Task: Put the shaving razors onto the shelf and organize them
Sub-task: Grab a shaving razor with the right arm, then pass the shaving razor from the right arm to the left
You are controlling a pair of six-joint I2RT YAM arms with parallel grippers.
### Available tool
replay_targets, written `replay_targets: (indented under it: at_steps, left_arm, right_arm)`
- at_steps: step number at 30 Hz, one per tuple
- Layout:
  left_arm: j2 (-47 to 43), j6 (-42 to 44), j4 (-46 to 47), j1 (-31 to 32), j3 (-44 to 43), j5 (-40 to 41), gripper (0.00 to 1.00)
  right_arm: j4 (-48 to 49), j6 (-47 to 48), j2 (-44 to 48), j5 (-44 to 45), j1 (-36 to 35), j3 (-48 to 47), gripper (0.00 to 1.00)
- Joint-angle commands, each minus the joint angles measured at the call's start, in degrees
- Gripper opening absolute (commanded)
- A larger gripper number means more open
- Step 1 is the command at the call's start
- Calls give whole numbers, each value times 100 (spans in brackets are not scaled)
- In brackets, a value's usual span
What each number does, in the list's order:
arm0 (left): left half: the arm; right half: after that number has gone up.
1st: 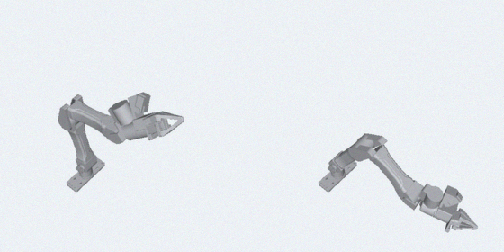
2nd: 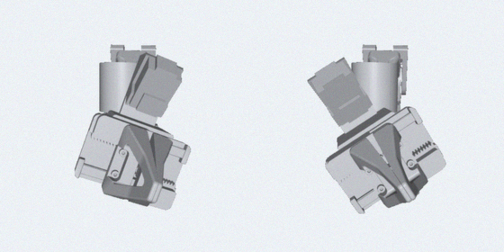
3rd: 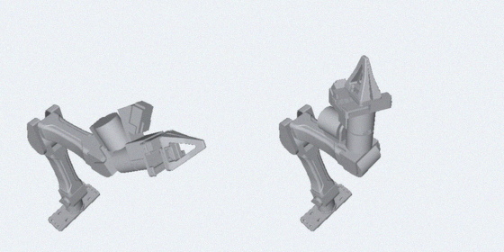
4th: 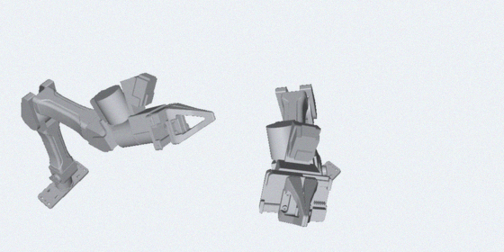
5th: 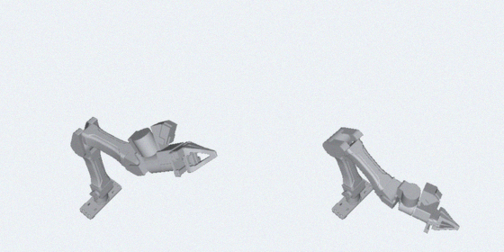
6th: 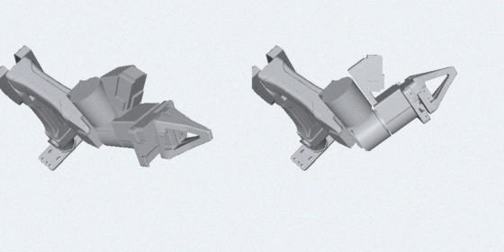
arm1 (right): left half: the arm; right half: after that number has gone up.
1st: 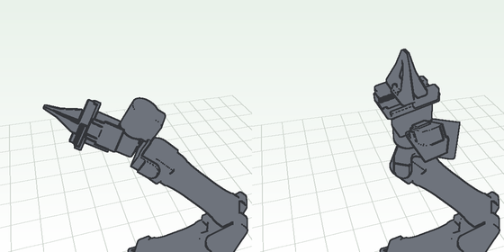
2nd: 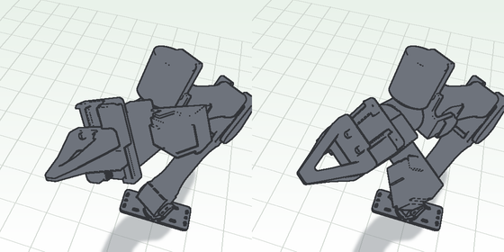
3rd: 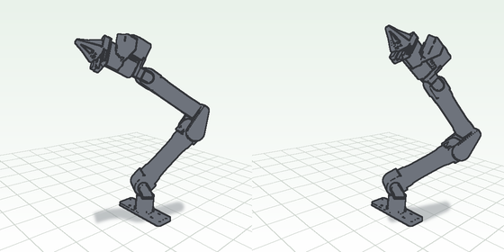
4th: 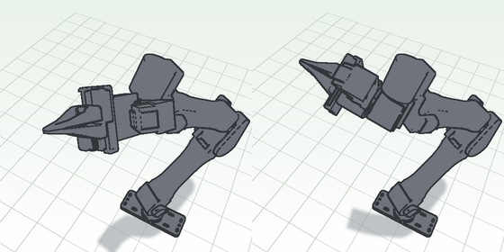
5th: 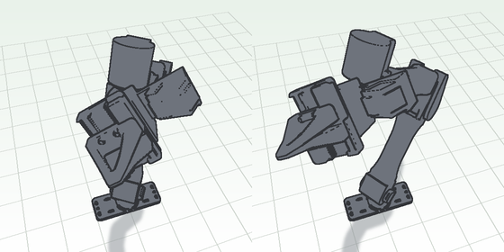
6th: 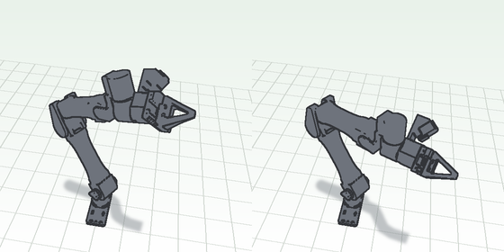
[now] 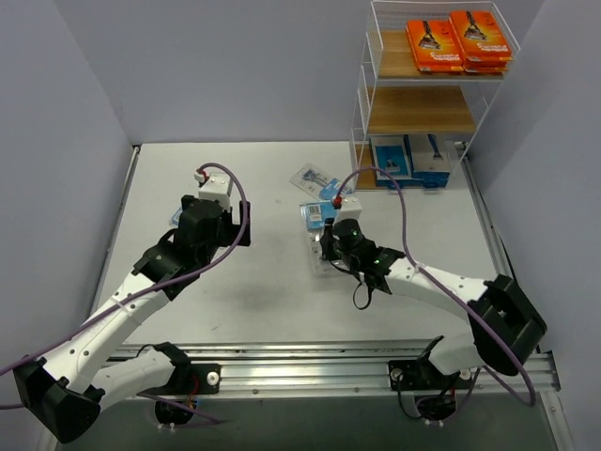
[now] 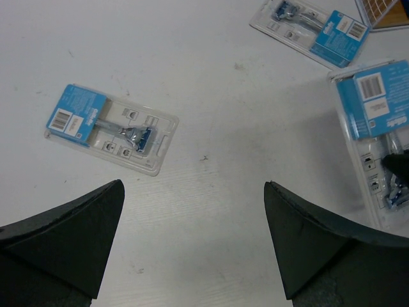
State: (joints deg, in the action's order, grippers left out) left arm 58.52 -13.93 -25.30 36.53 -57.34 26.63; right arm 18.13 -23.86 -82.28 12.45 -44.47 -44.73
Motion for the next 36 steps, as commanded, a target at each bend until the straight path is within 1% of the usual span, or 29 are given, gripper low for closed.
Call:
replay_targets:
  at_steps: [1, 3, 4, 6, 7, 12, 13, 15, 24, 31, 36]
  left_arm:
    - [63, -22, 323, -15, -102, -763, 100]
    - [115, -13, 411, -15, -67, -1150, 100]
    - [133, -22, 516, -6, -49, -1517, 100]
    - [177, -22, 613, -6, -5, -1836, 100]
    - [195, -30, 684, -6, -5, -2081, 100]
    - [221, -136, 982, -6, 83, -2663, 100]
    - [230, -188, 1009, -6, 109, -2924, 100]
    - [282, -224, 1105, -6, 109, -3093, 100]
    - [318, -531, 1633, -15, 320, -4042, 98]
    - [327, -532, 1730, -15, 311, -4377, 96]
    - [221, -575, 1871, -15, 417, -4421, 94]
  right_arm:
    - [436, -338, 844, 592, 140, 473, 0]
    - [681, -496, 1247, 671, 201, 824, 0]
    - [761, -532, 1363, 645, 202, 913, 0]
    - [920, -585, 1591, 593, 202, 1071, 0]
    - [946, -594, 1636, 566, 202, 1089, 0]
    - [1061, -690, 1706, 610, 61, 1142, 0]
    - [1139, -760, 1724, 566, 18, 1159, 0]
    - [1316, -796, 1768, 531, -53, 1177, 0]
    - [1500, -787, 1996, 636, -598, 1001, 0]
    - [1738, -770, 2032, 837, -1142, 1019, 0]
    - [1781, -708, 1900, 1084, -1520, 940, 0]
